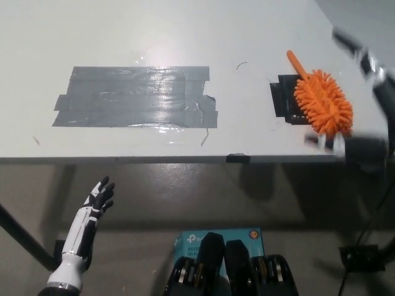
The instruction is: A person hands an oraange duster to the robot and the robot grabs it with its right hand and places it on the black marked spot infron tof it on the desk
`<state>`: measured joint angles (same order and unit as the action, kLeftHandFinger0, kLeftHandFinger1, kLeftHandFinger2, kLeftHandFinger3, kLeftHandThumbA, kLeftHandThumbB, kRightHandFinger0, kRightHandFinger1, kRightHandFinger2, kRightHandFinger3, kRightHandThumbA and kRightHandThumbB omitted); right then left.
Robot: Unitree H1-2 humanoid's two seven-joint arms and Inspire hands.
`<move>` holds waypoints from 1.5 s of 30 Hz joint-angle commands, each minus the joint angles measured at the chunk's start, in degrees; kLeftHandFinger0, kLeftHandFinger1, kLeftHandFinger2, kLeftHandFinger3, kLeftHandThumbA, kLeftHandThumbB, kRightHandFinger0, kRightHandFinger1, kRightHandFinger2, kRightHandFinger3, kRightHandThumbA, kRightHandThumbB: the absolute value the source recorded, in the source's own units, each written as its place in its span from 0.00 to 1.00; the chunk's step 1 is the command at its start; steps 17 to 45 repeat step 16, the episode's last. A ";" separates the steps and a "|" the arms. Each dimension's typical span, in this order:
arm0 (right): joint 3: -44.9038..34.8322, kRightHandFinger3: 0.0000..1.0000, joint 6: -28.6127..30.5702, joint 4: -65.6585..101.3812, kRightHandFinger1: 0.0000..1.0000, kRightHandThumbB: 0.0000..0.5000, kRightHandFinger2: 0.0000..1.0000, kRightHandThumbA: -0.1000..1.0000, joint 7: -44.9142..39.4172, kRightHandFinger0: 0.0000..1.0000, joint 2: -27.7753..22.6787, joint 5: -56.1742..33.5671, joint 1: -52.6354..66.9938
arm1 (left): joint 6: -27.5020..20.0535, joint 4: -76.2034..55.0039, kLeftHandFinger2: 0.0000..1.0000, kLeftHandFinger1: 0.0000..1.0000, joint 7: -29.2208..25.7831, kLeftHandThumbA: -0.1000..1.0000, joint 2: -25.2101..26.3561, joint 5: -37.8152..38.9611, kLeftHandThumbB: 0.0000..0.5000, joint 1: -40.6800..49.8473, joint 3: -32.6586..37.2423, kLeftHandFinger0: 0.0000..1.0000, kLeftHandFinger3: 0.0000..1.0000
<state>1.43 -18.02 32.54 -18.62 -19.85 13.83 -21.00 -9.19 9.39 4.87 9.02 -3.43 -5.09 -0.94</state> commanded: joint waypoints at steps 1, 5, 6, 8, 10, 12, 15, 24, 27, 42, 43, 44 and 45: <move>-2.18 1.00 5.81 9.92 1.00 0.48 1.00 1.00 3.52 1.00 4.78 -10.13 14.72 | -3.13 -0.50 1.00 1.00 3.46 1.00 0.16 3.12 0.31 1.12 1.65 1.00 1.00; -0.38 1.00 8.06 0.94 1.00 0.40 1.00 1.00 3.62 1.00 8.60 -10.18 16.75 | -1.85 -1.37 1.00 1.00 3.15 1.00 0.39 3.29 0.35 1.69 1.44 1.00 1.00; -0.28 1.00 8.43 -0.30 1.00 0.38 1.00 1.00 3.59 1.00 9.02 -10.06 16.75 | -1.73 -1.42 1.00 1.00 3.12 1.00 0.42 3.29 0.36 1.64 1.43 1.00 1.00; 0.03 1.00 10.19 -6.18 1.00 0.36 1.00 1.00 4.30 1.00 10.07 -8.15 16.47 | -1.63 -1.45 1.00 1.00 3.05 1.00 0.44 3.25 0.35 1.55 1.40 1.00 1.00; 0.23 1.00 11.85 -11.47 1.00 0.33 1.00 1.00 4.93 1.00 10.74 -7.12 15.99 | -1.63 -1.52 1.00 1.00 3.07 1.00 0.36 3.46 0.35 1.55 1.29 1.00 1.00; 0.31 1.00 12.63 -14.83 1.00 0.33 1.00 1.00 5.11 1.00 11.09 -7.12 15.60 | -1.77 -1.50 1.00 1.00 3.20 1.00 0.42 3.64 0.32 1.40 1.23 1.00 1.00; 0.19 1.00 14.53 -23.63 1.00 0.30 1.00 1.00 4.68 1.00 11.69 -8.76 14.23 | -1.47 -1.61 1.00 1.00 3.35 1.00 0.58 3.84 0.35 0.86 1.15 1.00 1.00; 0.15 1.00 14.48 -24.83 1.00 0.26 1.00 1.00 4.62 1.00 11.69 -8.89 14.02 | -1.40 -1.67 1.00 1.00 3.30 1.00 0.54 3.82 0.35 0.75 1.17 1.00 1.00; 0.15 1.00 14.48 -24.83 1.00 0.26 1.00 1.00 4.62 1.00 11.69 -8.89 14.02 | -1.40 -1.67 1.00 1.00 3.30 1.00 0.54 3.82 0.35 0.75 1.17 1.00 1.00; 0.15 1.00 14.48 -24.83 1.00 0.26 1.00 1.00 4.62 1.00 11.69 -8.89 14.02 | -1.40 -1.67 1.00 1.00 3.30 1.00 0.54 3.82 0.35 0.75 1.17 1.00 1.00; 0.15 1.00 14.48 -24.83 1.00 0.26 1.00 1.00 4.62 1.00 11.69 -8.89 14.02 | -1.40 -1.67 1.00 1.00 3.30 1.00 0.54 3.82 0.35 0.75 1.17 1.00 1.00; 0.15 1.00 14.48 -24.83 1.00 0.26 1.00 1.00 4.62 1.00 11.69 -8.89 14.02 | -1.40 -1.67 1.00 1.00 3.30 1.00 0.54 3.82 0.35 0.75 1.17 1.00 1.00; 0.15 1.00 14.48 -24.83 1.00 0.26 1.00 1.00 4.62 1.00 11.69 -8.89 14.02 | -1.40 -1.67 1.00 1.00 3.30 1.00 0.54 3.82 0.35 0.75 1.17 1.00 1.00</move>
